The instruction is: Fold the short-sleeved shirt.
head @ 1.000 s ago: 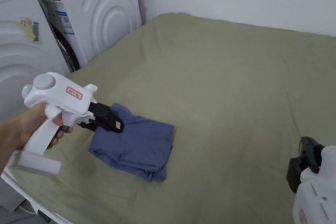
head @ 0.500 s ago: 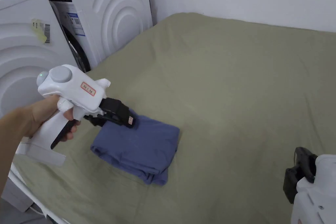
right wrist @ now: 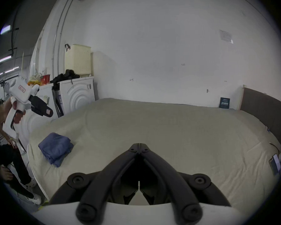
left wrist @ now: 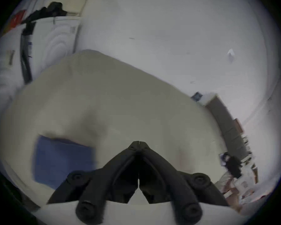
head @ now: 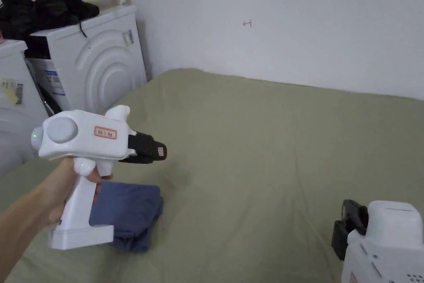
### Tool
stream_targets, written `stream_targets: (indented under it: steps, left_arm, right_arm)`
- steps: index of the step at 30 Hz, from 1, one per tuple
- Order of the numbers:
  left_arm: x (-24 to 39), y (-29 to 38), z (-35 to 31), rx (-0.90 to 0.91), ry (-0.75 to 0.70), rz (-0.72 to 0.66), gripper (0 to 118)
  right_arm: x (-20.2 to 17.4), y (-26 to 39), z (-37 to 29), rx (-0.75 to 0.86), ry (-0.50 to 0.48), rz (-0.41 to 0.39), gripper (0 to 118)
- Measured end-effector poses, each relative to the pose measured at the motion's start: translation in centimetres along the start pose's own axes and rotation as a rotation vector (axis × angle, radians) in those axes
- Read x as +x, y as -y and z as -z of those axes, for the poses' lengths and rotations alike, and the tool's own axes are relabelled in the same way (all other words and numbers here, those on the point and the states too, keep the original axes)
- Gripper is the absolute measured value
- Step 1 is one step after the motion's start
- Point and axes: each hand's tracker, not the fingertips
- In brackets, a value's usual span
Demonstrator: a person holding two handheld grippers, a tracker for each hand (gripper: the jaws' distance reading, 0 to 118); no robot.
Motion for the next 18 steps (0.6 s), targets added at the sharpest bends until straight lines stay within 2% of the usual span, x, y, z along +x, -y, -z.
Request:
stream_targets:
  steps: [2,5,7,8,9,16,18]
  left_arm:
    - [5.1,2.5,1.3,0.031,0.124,0.017,1]
    - [13.7,6.9,3.0,0.073,0.129,0.048,1]
    - [19.5,9.8,3.9,0.184,0.014,0.178,1]
    - [21.5,10.8,4.8,0.206,-0.036,0.289,1]
    - [24.0,12.3,5.4,0.267,-0.105,0.327,1]
    - [33.9,18.8,5.1,0.525,-0.207,0.477,1]
    - [35.0,19.5,4.8,0.51,-0.201,0.478,1]
  right_arm:
    - [2.9,-0.8,-1.9,0.009,0.024,-0.009,0]
    - [7.0,-2.0,-4.7,0.021,0.061,-0.027,0]
    - [9.5,-2.7,-6.5,0.041,0.085,-0.015,0]
    - [10.7,-3.0,-7.3,0.05,0.096,-0.012,0]
    - [11.8,-3.3,-8.0,0.053,0.114,-0.016,0]
    - [16.3,-3.2,-11.7,0.091,0.206,0.001,0]
    - [16.9,-3.0,-12.4,0.105,0.223,0.0,0]
